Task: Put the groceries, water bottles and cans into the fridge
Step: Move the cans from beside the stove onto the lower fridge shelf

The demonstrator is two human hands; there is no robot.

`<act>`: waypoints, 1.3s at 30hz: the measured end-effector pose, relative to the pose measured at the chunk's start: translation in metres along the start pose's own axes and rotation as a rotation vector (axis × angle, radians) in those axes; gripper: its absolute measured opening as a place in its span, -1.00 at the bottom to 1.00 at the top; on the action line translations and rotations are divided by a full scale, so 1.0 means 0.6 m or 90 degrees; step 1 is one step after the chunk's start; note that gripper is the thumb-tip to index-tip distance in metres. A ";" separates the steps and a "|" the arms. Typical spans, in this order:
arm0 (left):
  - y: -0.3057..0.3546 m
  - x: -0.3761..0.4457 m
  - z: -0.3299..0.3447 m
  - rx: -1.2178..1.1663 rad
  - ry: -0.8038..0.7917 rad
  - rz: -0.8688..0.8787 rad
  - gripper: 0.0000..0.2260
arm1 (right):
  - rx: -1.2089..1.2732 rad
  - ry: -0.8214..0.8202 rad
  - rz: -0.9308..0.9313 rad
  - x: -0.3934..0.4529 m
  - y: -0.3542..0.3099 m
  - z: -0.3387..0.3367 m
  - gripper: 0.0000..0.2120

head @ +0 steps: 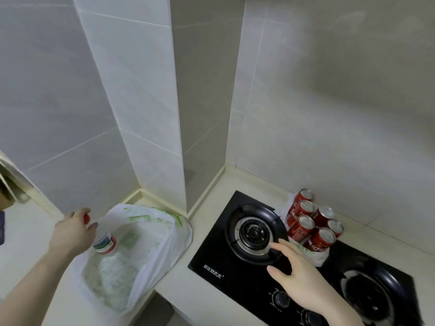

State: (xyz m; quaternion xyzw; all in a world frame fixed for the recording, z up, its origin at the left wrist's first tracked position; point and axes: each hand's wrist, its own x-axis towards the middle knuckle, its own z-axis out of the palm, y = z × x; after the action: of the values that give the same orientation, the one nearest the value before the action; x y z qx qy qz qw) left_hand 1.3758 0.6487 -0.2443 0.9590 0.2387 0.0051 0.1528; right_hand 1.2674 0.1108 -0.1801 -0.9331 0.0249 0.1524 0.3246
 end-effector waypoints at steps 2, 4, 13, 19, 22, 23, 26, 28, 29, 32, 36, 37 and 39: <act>0.002 -0.002 -0.004 -0.034 0.010 0.002 -0.73 | 0.010 0.008 0.016 0.000 0.008 -0.001 -0.48; 0.007 -0.011 -0.012 -0.047 0.035 0.022 -0.81 | 0.018 0.016 0.037 0.000 0.019 -0.003 -0.49; 0.141 -0.103 -0.110 -0.222 0.167 0.248 -0.66 | 0.033 0.140 0.116 0.029 0.073 -0.051 -0.65; 0.272 -0.192 -0.144 -0.315 0.086 0.364 -0.74 | -0.029 0.205 0.163 0.139 0.154 -0.061 -0.56; 0.313 -0.206 -0.121 -0.375 0.018 0.410 -0.75 | -0.083 0.186 0.202 0.225 0.246 -0.043 -0.54; 0.326 -0.208 -0.113 -0.385 -0.005 0.426 -0.74 | -0.101 0.173 0.219 0.252 0.270 -0.037 -0.50; 0.356 -0.213 -0.091 -0.384 -0.063 0.480 -0.73 | -0.149 0.144 0.265 0.277 0.263 -0.039 -0.40; 0.369 -0.213 -0.080 -0.364 -0.084 0.505 -0.74 | -0.169 0.114 0.292 0.252 0.204 -0.056 -0.37; 0.374 -0.213 -0.074 -0.351 -0.093 0.515 -0.74 | -0.179 0.104 0.300 0.248 0.190 -0.060 -0.37; 0.382 -0.208 -0.058 -0.321 -0.124 0.522 -0.71 | -0.172 0.113 0.298 0.251 0.178 -0.058 -0.39; 0.387 -0.197 -0.040 -0.305 -0.152 0.498 -0.70 | -0.113 0.153 0.284 0.266 0.182 -0.048 -0.38; 0.389 -0.196 -0.037 -0.301 -0.159 0.497 -0.69 | -0.100 0.171 0.284 0.269 0.184 -0.046 -0.39; 0.395 -0.194 -0.032 -0.296 -0.168 0.499 -0.68 | -0.076 0.211 0.285 0.269 0.190 -0.042 -0.46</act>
State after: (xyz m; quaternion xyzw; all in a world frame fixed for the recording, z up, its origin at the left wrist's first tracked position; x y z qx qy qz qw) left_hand 1.3790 0.4021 -0.1485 0.9096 -0.1704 -0.0065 0.3789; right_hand 1.4115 0.0140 -0.2781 -0.9341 0.2738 0.0667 0.2190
